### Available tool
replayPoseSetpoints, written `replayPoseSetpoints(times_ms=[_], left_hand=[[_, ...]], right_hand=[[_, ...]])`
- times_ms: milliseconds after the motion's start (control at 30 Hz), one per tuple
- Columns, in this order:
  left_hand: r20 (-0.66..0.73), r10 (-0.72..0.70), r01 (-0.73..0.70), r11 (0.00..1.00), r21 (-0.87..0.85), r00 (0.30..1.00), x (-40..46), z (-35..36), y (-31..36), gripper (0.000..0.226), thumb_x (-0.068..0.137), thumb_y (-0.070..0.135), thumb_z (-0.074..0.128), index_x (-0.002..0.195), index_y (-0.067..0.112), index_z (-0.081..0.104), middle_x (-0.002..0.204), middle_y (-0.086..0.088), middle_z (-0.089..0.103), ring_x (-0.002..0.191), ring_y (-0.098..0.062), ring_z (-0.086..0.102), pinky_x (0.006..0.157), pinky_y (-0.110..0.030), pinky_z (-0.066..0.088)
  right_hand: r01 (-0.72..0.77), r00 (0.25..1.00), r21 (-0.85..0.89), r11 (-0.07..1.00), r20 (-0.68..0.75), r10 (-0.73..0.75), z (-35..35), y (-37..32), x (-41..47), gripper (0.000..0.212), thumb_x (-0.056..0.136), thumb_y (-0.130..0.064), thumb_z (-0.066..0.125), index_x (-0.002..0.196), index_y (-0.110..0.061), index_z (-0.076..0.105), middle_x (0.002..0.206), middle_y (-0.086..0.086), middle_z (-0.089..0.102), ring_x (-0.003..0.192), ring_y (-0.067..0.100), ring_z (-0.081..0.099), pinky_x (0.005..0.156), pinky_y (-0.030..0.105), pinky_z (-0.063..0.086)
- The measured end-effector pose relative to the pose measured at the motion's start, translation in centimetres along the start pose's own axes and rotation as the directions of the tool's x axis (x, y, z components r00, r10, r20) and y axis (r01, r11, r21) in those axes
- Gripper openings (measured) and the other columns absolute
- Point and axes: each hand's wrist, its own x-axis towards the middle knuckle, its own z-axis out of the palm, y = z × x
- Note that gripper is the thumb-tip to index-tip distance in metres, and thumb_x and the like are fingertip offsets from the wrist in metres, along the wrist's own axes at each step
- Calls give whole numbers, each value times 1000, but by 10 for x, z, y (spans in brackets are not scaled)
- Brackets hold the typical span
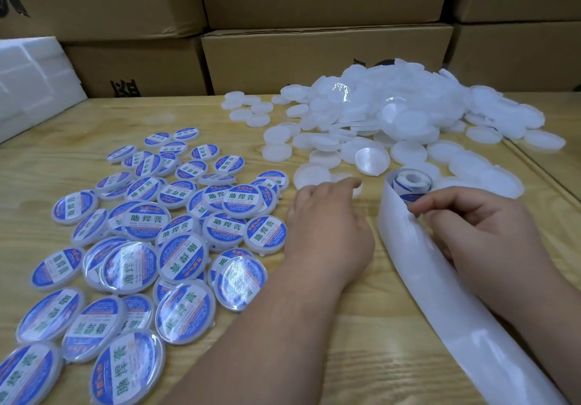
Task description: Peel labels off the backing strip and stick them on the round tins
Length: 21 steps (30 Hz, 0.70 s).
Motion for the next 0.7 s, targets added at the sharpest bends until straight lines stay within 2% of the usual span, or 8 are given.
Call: replayPoseSetpoints(times_ms=[200,333,433,500,567,633,700], left_hand=[[-73,21,-26,997,-67,997,1,3,-2,43,94,22,55,132,41,54,102,15,60,114,-15,45,101,-37,43],[-86,59,-74,981,-177,995,2,5,-1,44,96,15,55,134,38,53,94,15,57,102,-17,54,92,-42,49],[-149,68,-95,979,-180,987,3,6,-2,45,95,16,57,134,38,54,113,12,53,114,-19,53,101,-40,45],[-183,52,-77,988,-133,982,3,6,-3,50,94,18,58,139,39,50,138,7,46,133,-20,39,111,-37,36],[-129,12,-24,995,-94,992,3,5,-3,58,95,21,56,148,39,40,160,2,30,150,-22,19,122,-40,22],[-56,-17,15,999,-44,998,2,5,-4,63,96,24,54,153,39,31,163,2,28,153,-24,14,125,-40,16],[-50,-13,11,1000,-26,999,2,5,-4,63,95,27,55,152,39,32,152,5,41,145,-21,28,120,-38,24]], right_hand=[[17,1000,1,1000,-20,-17,0,2,1,37,90,3,58,75,-26,77,47,-18,54,39,4,39,39,12,31],[11,1000,21,1000,-19,-11,-1,4,2,30,92,-2,60,78,-23,76,51,-16,54,41,2,40,42,9,32],[43,999,9,999,-11,-43,0,6,3,21,92,-11,67,76,-23,73,58,-14,59,49,-1,47,47,7,37],[66,998,-13,998,22,-66,2,6,4,13,88,-23,74,75,-23,71,61,-6,61,54,-1,50,52,8,40],[50,997,-58,997,69,-46,2,8,4,14,81,-38,77,78,-25,71,67,3,62,56,2,51,52,9,41],[35,996,-125,992,80,-25,2,12,5,18,76,-44,77,80,-27,71,62,-4,60,54,1,50,50,9,40],[32,997,-183,983,71,-20,2,15,6,15,78,-41,77,83,-28,70,63,-8,60,52,0,50,50,9,40]])
